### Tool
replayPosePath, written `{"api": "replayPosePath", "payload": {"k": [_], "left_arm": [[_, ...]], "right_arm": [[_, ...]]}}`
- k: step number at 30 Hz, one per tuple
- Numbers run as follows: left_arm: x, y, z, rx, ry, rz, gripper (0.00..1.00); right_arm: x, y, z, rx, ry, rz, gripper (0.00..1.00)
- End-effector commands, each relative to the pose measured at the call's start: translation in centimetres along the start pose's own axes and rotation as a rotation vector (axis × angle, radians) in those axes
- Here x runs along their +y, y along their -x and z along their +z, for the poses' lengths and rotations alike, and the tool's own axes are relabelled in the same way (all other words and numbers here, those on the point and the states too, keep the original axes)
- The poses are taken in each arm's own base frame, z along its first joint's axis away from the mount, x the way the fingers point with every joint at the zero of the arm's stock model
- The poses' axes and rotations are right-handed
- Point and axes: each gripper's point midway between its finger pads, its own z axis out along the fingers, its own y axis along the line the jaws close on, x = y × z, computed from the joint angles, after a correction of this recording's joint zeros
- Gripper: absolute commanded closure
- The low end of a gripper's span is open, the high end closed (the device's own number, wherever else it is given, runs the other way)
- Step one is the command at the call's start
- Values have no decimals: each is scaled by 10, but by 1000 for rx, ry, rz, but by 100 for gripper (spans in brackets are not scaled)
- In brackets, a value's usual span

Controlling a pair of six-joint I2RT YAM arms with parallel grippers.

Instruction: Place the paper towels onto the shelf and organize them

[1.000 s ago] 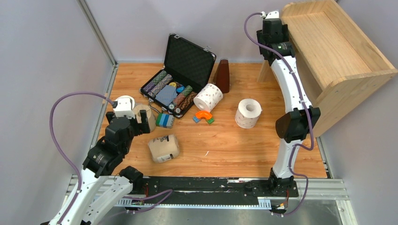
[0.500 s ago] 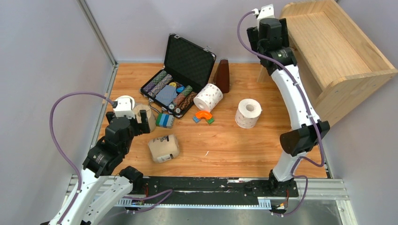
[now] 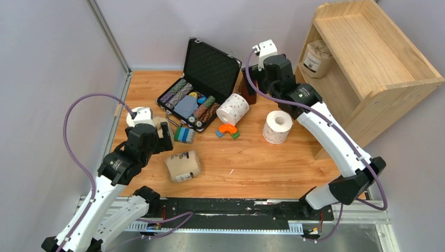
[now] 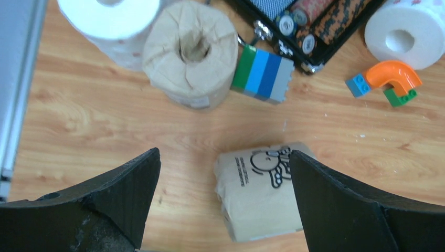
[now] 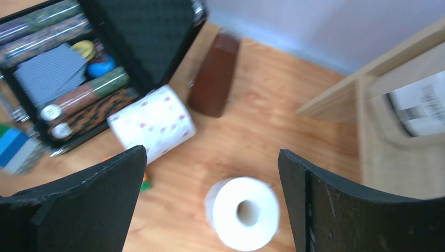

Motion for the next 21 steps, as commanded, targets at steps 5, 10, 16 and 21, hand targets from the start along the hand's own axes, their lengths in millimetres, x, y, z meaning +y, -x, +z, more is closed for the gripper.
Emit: {"api": "replayPosePath", "payload": {"k": [5,10,16,21], "left_arm": [[-4,-71,-22,315,31,-273,0],[-14,-90,-20,356,-7,-379,0],[-39,-116,-2,402,-100,-475,0],[-65,-119,9,395,-232,-525,0]], "right_arm": [[62,-44,-42,53,318,224,2],[77,-61,-53,68,402,292,3],[83,-69,-61,75,438,333,3],[82,-75,-64,79,438,344,3]]}}
